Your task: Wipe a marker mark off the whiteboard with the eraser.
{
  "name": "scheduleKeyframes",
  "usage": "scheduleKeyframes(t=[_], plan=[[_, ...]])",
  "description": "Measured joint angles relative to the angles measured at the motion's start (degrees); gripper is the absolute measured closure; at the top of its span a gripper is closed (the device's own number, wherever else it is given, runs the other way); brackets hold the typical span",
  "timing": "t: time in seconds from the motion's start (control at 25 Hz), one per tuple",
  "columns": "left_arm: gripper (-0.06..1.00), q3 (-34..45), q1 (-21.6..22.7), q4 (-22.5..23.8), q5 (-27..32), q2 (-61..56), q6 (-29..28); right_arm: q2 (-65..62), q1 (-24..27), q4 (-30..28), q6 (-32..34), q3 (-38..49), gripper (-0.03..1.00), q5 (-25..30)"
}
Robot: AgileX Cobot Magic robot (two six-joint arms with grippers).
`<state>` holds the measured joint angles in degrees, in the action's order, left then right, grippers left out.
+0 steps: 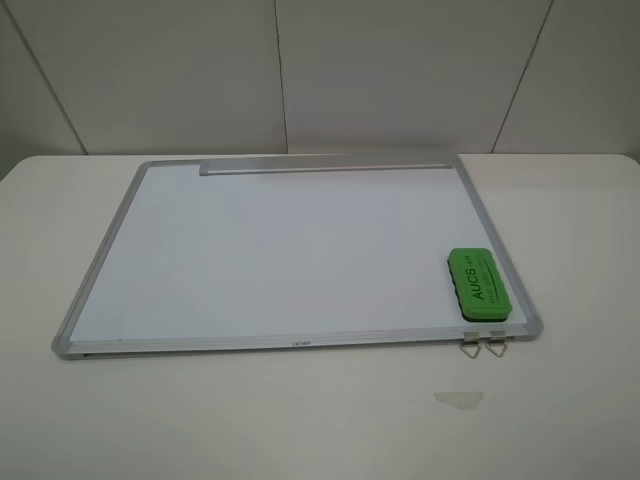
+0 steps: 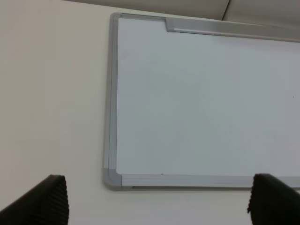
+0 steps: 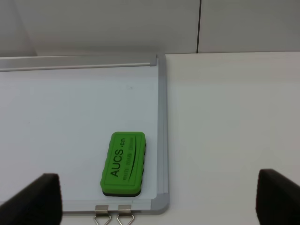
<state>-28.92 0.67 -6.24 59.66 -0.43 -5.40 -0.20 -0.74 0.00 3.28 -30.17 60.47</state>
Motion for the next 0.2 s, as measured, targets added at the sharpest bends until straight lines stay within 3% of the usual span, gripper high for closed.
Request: scheduleKeyframes(t=[0.2], plan=[[0.16, 0.0, 0.0, 0.0, 0.0, 0.0, 0.0, 0.0, 0.0, 0.0, 0.0, 0.0, 0.14, 0.0]])
